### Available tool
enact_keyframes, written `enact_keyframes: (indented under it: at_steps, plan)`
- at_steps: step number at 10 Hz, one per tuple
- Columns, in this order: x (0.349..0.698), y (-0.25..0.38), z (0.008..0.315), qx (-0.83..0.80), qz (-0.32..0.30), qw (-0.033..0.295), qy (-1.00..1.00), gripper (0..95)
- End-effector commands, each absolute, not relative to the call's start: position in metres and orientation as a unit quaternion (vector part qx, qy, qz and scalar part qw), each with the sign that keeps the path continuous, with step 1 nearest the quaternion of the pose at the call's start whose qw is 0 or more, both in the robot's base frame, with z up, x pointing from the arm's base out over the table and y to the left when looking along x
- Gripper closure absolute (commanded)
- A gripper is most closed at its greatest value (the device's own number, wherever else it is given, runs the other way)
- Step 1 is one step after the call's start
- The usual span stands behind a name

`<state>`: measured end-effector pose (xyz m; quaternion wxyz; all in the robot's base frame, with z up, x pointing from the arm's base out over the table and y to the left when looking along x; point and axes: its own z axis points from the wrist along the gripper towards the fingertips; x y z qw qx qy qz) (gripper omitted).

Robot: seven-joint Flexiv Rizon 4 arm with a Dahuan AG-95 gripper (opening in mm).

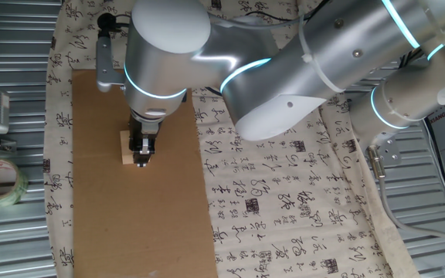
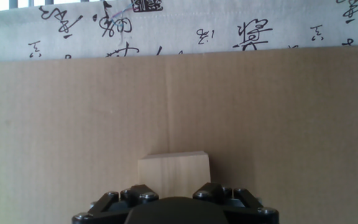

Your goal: Grab the block and place it at the designated location

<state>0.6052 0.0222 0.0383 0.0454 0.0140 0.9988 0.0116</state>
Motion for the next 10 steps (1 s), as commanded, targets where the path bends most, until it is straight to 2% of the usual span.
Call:
enact_keyframes:
  at_steps: [1, 6, 7, 10]
  plan:
    - [0.6055, 0.0223, 0.0384, 0.013, 0.011, 0.045, 0.999, 19.0]
    - [0.6055, 0.0223, 0.0384, 0.008, 0.011, 0.046, 0.999, 19.0]
    - [0.6055, 0.0223, 0.0384, 0.008, 0.011, 0.047, 0.999, 0.0]
    - [0.6054, 0.0222, 0.0384, 0.008, 0.010, 0.047, 0.999, 0.0]
